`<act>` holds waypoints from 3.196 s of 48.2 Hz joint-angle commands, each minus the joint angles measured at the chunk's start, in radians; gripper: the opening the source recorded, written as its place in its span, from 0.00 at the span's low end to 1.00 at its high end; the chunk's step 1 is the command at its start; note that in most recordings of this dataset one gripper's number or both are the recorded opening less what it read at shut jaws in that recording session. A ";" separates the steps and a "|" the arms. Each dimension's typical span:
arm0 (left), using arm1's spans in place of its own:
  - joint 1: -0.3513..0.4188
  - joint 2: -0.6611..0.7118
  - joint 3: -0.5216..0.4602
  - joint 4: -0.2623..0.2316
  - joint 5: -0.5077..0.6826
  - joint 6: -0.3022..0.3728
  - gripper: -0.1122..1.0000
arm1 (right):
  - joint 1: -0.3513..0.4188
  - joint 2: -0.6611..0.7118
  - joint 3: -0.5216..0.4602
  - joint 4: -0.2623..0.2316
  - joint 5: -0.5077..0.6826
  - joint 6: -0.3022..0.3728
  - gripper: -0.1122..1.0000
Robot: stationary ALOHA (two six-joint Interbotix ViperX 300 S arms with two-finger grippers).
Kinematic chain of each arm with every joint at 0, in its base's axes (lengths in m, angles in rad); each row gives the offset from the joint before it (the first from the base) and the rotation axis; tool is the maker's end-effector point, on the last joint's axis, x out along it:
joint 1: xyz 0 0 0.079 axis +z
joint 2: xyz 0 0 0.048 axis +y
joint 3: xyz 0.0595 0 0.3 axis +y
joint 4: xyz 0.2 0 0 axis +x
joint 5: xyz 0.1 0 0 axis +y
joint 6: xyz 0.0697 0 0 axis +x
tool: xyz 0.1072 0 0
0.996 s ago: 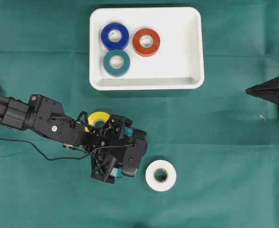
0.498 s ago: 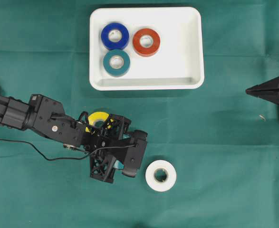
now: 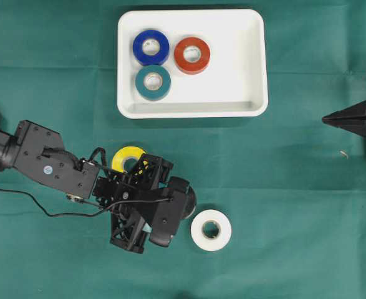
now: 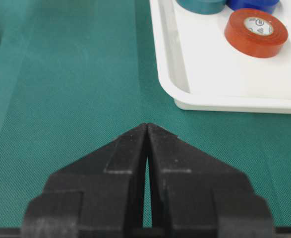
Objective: Put the tape into the white case with the left arm.
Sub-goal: 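Lower the left gripper into the black tape hole and grasp, then carry the black tape with the left gripper into the tray's right side, then release the black tape and retract the left gripper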
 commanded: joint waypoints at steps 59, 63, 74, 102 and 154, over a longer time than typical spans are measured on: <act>0.393 0.095 -0.195 0.006 -0.018 0.054 0.31 | -0.002 0.006 -0.011 -0.003 -0.011 0.000 0.02; 0.396 0.117 -0.222 0.006 -0.018 0.098 0.31 | -0.002 0.006 -0.011 -0.003 -0.011 0.002 0.02; 0.419 0.156 -0.278 0.006 -0.020 0.150 0.31 | -0.002 0.006 -0.011 -0.003 -0.011 0.000 0.02; 0.449 0.213 -0.310 0.006 -0.048 0.155 0.31 | -0.002 0.006 -0.011 -0.003 -0.011 0.000 0.02; 0.364 0.025 -0.135 0.002 -0.100 0.143 0.88 | -0.002 0.006 -0.011 -0.003 -0.009 0.002 0.02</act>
